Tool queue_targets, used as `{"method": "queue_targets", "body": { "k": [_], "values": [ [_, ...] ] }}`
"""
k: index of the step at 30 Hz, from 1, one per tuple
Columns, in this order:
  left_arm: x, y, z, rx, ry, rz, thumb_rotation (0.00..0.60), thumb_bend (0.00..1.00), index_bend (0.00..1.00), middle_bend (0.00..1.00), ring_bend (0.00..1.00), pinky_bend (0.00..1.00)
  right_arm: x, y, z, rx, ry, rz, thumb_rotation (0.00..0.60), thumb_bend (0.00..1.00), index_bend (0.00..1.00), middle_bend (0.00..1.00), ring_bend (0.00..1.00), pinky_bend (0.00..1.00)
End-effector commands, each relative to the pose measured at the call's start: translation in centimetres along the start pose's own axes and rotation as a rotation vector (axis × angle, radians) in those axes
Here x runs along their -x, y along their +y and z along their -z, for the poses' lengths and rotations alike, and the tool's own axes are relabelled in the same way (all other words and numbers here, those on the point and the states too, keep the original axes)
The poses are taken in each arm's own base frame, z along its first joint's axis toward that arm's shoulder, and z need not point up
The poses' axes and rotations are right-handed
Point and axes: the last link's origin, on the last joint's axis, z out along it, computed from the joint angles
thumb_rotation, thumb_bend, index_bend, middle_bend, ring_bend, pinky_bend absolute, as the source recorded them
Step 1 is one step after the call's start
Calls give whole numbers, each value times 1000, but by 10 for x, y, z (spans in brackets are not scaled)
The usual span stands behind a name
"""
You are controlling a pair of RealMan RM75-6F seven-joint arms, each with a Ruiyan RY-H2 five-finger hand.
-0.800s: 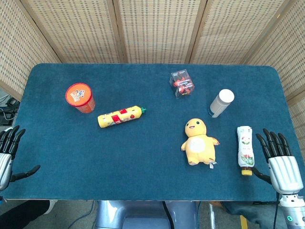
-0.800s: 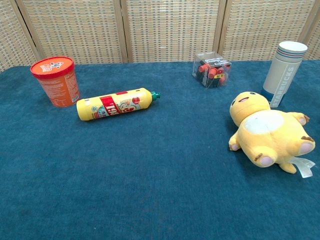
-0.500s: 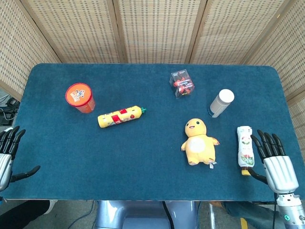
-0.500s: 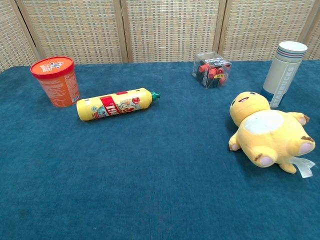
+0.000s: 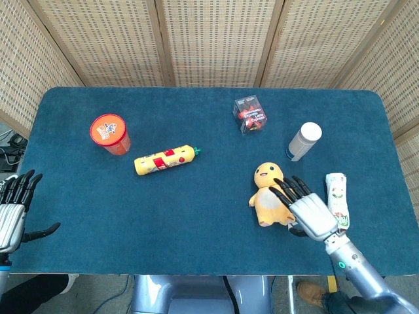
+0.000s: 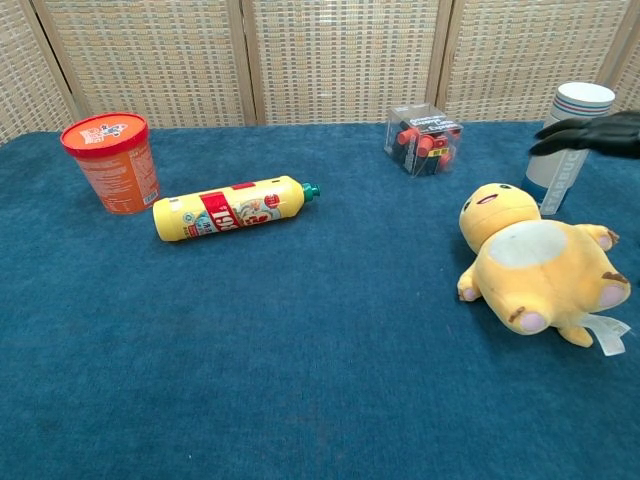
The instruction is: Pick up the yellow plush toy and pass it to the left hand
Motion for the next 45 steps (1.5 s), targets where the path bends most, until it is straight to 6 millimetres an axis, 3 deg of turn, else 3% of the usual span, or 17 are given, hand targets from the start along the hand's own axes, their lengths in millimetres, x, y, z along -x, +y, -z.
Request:
{"method": "queue_targets", "body": {
  "k": [1,3,8,20,22,26,29,35,41,45],
  "values": [
    [4,-2,-4,-7,-17,-4,600,0,0,0,0,0,-4,-24,-45,-46,-63,31,600,0,0,0,0,0],
    [6,-3,-6,-12,-27,-5,600,0,0,0,0,0,1,-25,-58,-25,-88,49,600,0,0,0,0,0],
    [7,-3,-7,-15,-33,-1,600,0,0,0,0,0,10,-21,-68,27,-146,91,600,0,0,0,0,0],
    [5,-5,-7,-17,-32,8,600,0,0,0,0,0,39,-8,-65,123,-240,181,600,4,28,18,9,22],
    [5,-4,-7,-16,-31,9,600,0,0,0,0,0,42,-6,-67,128,-230,186,600,73,118,111,97,169],
    [5,-4,-7,-16,-33,11,600,0,0,0,0,0,49,-2,-70,114,-179,200,600,372,442,424,439,572],
    [6,-5,-7,-16,-38,13,600,0,0,0,0,0,50,0,-73,93,-109,180,600,480,592,553,575,673],
    [9,-4,-12,-5,-78,60,600,0,0,0,0,0,36,2,-73,-4,91,61,600,523,633,585,604,694],
    [7,-2,-22,29,-107,157,600,0,0,0,0,0,14,-8,-80,-110,245,-35,600,525,638,591,606,694],
    [3,1,-40,73,-156,282,600,0,0,0,0,0,-8,-23,-94,-179,358,-86,600,524,643,596,609,694]
  ]
}}
